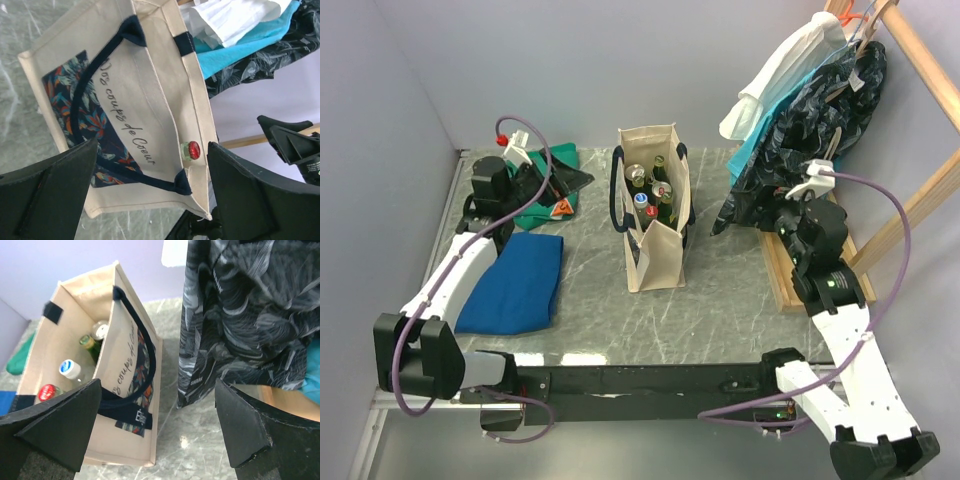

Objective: Take the beverage out of the canvas bag
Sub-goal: Take out the drink from the canvas bag.

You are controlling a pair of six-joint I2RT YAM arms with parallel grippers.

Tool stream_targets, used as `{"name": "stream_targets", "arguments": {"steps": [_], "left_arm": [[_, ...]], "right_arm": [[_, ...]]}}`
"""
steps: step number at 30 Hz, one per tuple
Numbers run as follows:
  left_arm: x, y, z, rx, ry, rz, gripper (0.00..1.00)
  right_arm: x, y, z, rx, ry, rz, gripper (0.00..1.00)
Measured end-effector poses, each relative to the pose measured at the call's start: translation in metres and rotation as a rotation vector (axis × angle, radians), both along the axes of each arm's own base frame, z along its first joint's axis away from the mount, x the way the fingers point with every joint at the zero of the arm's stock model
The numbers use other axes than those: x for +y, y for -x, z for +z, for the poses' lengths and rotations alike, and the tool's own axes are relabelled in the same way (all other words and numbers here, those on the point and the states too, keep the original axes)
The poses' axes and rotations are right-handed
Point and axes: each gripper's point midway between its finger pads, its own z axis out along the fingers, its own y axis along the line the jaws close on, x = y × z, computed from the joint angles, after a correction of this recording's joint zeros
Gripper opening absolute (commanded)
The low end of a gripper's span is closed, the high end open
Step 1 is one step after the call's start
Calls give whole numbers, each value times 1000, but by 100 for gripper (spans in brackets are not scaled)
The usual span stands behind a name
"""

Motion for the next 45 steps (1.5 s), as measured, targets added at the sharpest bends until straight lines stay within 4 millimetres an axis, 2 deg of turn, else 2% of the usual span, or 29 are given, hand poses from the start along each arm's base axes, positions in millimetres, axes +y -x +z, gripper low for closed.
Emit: {"name": "stream_targets", "arguments": {"steps": [4,7,9,12,15,19,25,27,30,35,38,42,45], "left_arm": [[-14,3,0,-12,-86,34,96],[-35,11,23,-80,-162,63,96],[-43,22,39,-137,-185,84,96],[-48,33,49,-179,-208,133,96],[-60,40,47,-195,-243,151,96],[-80,41,33,-167,-324,138,96],[-115,34,32,-190,-399,101,96],[-126,36,37,-215,-426,83,96],[-133,40,48,-254,-442,70,96],[-125,48,66,-305,-432,66,96],[-128,57,75,-331,-407,18,96],[-141,69,75,-349,-413,-75,96],[-150,71,71,-351,-441,-112,96]], "right_arm": [[-2,6,13,-35,-7,-7,100],[-2,4,16,-36,-13,-8,100],[-2,1,9,-7,-9,-11,100],[-3,-1,-8,54,5,-22,100],[-4,1,-13,75,10,-26,100],[-5,4,-9,62,11,-23,100],[0,6,-12,72,23,-6,100],[1,6,-15,85,27,-4,100],[1,7,-20,103,34,-7,100],[2,7,-22,109,40,-5,100],[5,7,-23,112,41,4,100],[11,6,-27,125,45,22,100],[14,3,-31,142,50,30,100]]}}
